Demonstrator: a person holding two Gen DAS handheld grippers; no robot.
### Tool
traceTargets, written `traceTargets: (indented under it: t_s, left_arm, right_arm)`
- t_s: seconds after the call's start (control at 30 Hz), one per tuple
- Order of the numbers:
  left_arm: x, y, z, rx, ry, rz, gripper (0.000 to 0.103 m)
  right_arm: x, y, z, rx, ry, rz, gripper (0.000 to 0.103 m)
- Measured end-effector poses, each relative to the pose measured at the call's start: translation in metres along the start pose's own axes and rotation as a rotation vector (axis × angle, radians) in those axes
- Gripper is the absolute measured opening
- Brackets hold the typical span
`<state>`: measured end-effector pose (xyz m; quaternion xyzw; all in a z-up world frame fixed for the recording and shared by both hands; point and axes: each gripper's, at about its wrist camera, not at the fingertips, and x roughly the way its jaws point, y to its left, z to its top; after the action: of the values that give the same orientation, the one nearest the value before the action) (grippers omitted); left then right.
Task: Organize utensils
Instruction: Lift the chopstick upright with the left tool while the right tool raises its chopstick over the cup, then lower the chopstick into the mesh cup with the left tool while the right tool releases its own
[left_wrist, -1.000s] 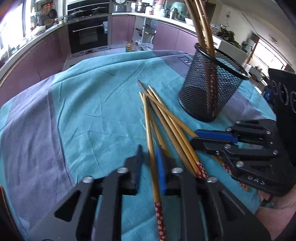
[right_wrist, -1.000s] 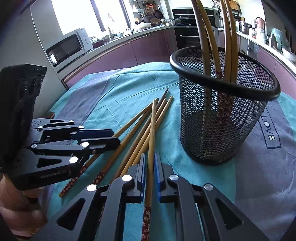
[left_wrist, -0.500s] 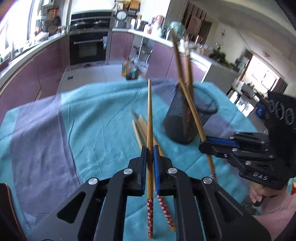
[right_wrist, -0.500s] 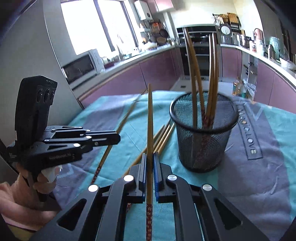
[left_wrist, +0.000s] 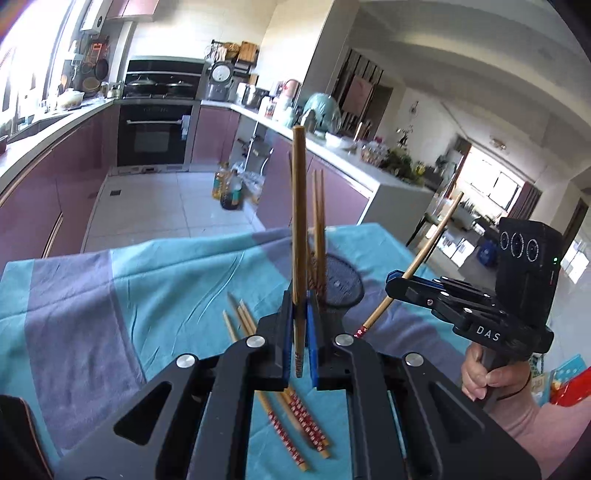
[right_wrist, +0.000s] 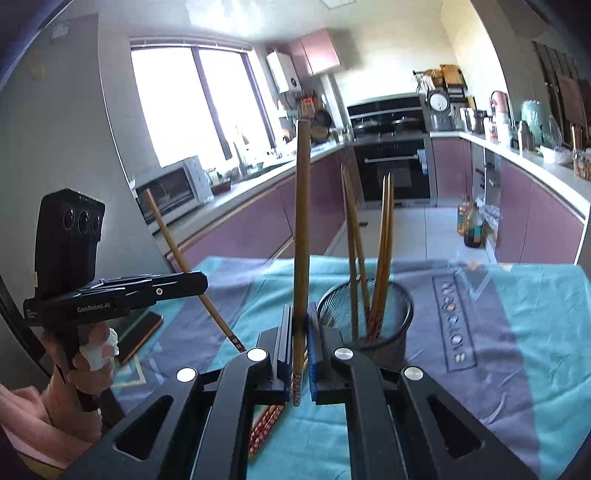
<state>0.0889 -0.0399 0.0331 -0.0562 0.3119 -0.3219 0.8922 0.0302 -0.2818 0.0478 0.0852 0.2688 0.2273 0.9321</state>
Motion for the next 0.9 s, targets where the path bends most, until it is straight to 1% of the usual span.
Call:
traceTargets:
  t_s: [0.23, 0.4, 0.53, 0.57, 0.7, 0.77, 0.83, 0.9]
  left_arm:
    - [-0.009, -0.018, 0.024, 0.012, -0.070, -0.038, 0.007]
    - [-0.007, -0.030, 0.049, 0.018, -0.115, -0.059, 0.008]
    - [-0.005, -0.040, 0.061, 0.031, -0.135, -0.068, 0.007]
    - [-0.003, -0.041, 0.063, 0.035, -0.136, -0.067, 0.008]
    - [0.011, -0.047, 0.068, 0.060, -0.122, -0.025, 0.007]
    - [0.020, -0.051, 0.066, 0.069, -0.100, -0.002, 0.007]
    - [0.031, -0.053, 0.062, 0.089, -0.074, 0.038, 0.007]
    - [0.039, -0.055, 0.058, 0.099, -0.047, 0.051, 0.008]
  right_arm:
    - [-0.013, -0.006, 0.027, -0.030, -0.061, -0.023, 0.006]
    - [-0.018, -0.008, 0.045, -0.055, -0.100, -0.044, 0.006]
    - [-0.019, -0.010, 0.055, -0.064, -0.122, -0.056, 0.006]
    - [-0.019, -0.011, 0.056, -0.065, -0.125, -0.060, 0.006]
    - [-0.010, -0.017, 0.060, -0.056, -0.120, -0.074, 0.006]
    - [-0.004, -0.020, 0.058, -0.047, -0.114, -0.080, 0.006]
    - [0.002, -0.022, 0.057, -0.038, -0.104, -0.087, 0.006]
    - [0.009, -0.025, 0.053, -0.031, -0.085, -0.087, 0.006]
